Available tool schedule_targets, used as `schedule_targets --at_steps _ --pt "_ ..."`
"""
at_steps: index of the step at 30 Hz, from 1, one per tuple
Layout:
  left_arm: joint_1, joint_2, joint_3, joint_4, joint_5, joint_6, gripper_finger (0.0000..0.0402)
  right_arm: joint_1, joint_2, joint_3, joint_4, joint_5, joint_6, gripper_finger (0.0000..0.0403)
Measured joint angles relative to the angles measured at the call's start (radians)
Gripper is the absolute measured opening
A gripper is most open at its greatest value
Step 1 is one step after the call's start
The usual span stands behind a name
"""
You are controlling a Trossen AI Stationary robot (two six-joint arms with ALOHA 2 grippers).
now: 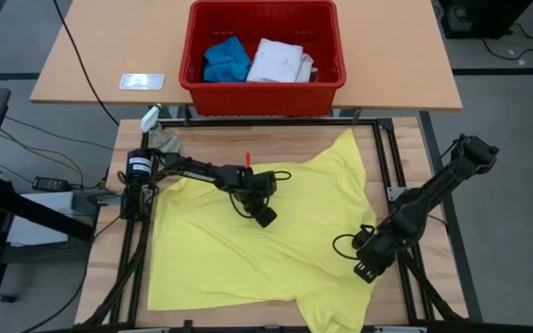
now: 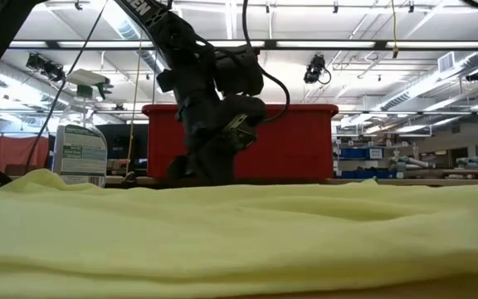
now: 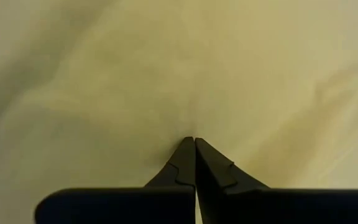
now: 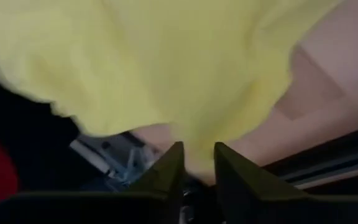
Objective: Fold Laundry from Bin
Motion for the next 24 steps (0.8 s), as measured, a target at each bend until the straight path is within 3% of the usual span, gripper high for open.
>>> schedule_targets --at_steps 2,6,12,15,18,24 --pt "-0.009 -0.002 0.000 -0.022 -0.001 0.002 0.0001 -0.005 -0.014 0.021 -0.018 0.035 -0.015 0.0120" --pt "-0.025 -0.008 0.000 -0.034 -0.004 -0.047 0.0001 -0.040 -0.032 0.026 -0.068 0.225 -0.098 0.0137" --pt "-0.048 -0.081 0.002 0.001 -0.035 -0.141 0.0000 -0.187 -0.013 -0.038 -0.084 0.250 -0.255 0.0136" --pt "-0.044 -0.086 0.002 -0.006 -0.061 -0.159 0.0000 -0.266 -0.003 -0.046 -0.134 0.337 -0.320 0.0133" --pt "-0.037 -0.085 0.002 -0.036 -0.058 -0.180 0.0000 -0.380 0.001 -0.065 -0.182 0.409 -0.375 0.0116" --pt "-0.074 -0.085 0.002 -0.043 -0.061 -0.246 0.0000 -0.608 0.045 -0.132 -0.170 0.433 -0.559 0.0042"
